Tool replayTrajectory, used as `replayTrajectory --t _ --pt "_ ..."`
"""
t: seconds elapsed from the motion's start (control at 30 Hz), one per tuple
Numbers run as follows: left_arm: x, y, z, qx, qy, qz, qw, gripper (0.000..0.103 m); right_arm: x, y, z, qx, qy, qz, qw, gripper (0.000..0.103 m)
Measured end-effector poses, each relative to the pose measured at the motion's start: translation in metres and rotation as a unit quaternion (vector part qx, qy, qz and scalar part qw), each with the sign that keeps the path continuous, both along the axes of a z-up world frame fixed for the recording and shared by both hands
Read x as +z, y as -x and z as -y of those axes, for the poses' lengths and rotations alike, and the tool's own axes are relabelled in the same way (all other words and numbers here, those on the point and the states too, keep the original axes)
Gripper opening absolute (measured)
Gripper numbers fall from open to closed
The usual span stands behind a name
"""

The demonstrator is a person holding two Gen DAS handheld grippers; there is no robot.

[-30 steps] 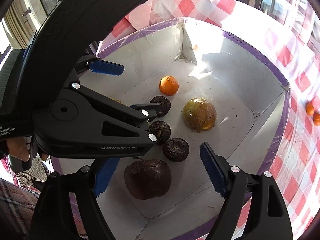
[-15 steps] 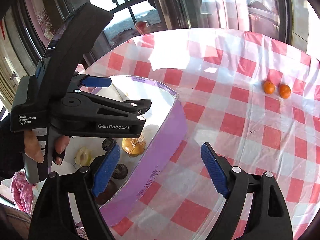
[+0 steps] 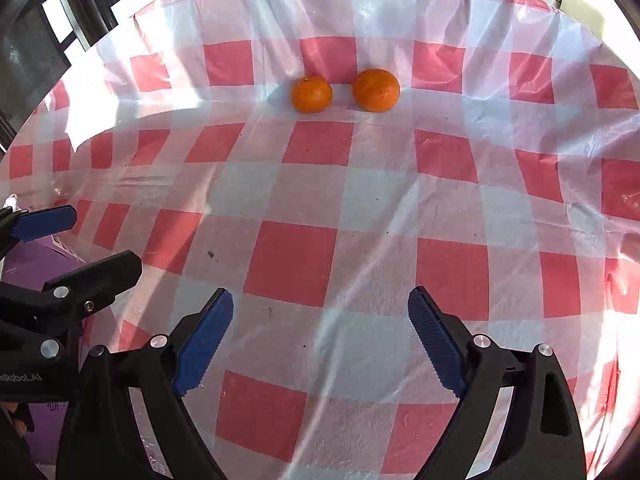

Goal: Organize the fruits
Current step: 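Move both open tools back toward the two oranges on the tablecloth, then grasp one orange with the right tool while the left tool grasps the other orange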

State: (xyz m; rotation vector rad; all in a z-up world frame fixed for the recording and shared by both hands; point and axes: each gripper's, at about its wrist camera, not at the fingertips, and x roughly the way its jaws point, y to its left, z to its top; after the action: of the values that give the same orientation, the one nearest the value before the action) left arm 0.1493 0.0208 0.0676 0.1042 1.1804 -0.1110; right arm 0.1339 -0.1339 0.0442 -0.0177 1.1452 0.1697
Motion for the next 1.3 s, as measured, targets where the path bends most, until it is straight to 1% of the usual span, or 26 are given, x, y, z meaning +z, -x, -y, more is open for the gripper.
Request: replayTrajectory --t 0.1,0.2,0.3,0.43,0.5,0.6,0.67,0.7,0.77,0.8,0.83,0.93,1.13,1.3 --pt "-0.017 -0.019 -0.001 0.036 0.011 -0.014 0.9992 0.098 -0.013 -0.036 0.006 0.008 0.016 0.017 1.0 0.086" --pt "-0.025 -0.034 -0.003 0.052 0.015 -0.008 0.9985 0.098 -0.02 -0.069 0.018 -0.008 0.021 0.035 0.999 0.083" --pt "-0.034 -0.048 -0.001 0.06 0.011 -0.007 0.9981 0.098 -0.026 -0.098 0.026 -0.02 0.013 0.043 0.999 0.076" --pt "-0.041 -0.066 0.007 0.069 0.02 0.003 0.9974 0.098 -0.029 -0.127 0.031 -0.032 0.009 0.058 0.998 0.067" --pt "-0.044 -0.074 0.015 0.07 0.02 0.011 0.9973 0.098 -0.03 -0.137 0.033 -0.038 -0.005 0.058 0.998 0.067" --pt "-0.05 -0.086 0.028 0.066 0.019 0.018 0.9975 0.098 -0.032 -0.145 0.029 -0.033 -0.008 0.062 0.997 0.067" --pt "-0.054 -0.093 0.039 0.058 0.012 0.024 0.998 0.098 -0.033 -0.145 0.029 -0.034 -0.007 0.066 0.997 0.068" --pt "-0.056 -0.096 0.045 0.053 0.006 0.027 0.9982 0.098 -0.033 -0.144 0.03 -0.034 -0.007 0.069 0.997 0.066" --pt "-0.059 -0.103 0.055 0.044 -0.004 0.033 0.9985 0.098 -0.031 -0.14 0.036 -0.027 -0.023 0.075 0.997 0.051" --pt "-0.06 -0.107 0.06 0.039 -0.009 0.036 0.9985 0.098 -0.03 -0.138 0.04 -0.028 -0.013 0.073 0.997 0.044" --pt "-0.061 -0.11 0.065 0.034 -0.015 0.041 0.9984 0.098 -0.03 -0.136 0.043 -0.03 -0.008 0.071 0.997 0.044" --pt "-0.062 -0.119 0.078 0.02 -0.026 0.058 0.9978 0.098 -0.028 -0.125 0.066 -0.049 -0.017 0.053 0.997 0.044" --pt "-0.063 -0.147 0.097 0.003 -0.026 0.084 0.9961 0.098 -0.019 -0.092 0.099 -0.064 -0.01 0.024 0.998 0.044" --pt "-0.063 -0.174 0.108 -0.005 -0.022 0.093 0.9954 0.097 -0.02 -0.066 0.114 -0.084 -0.017 0.002 0.996 0.044"
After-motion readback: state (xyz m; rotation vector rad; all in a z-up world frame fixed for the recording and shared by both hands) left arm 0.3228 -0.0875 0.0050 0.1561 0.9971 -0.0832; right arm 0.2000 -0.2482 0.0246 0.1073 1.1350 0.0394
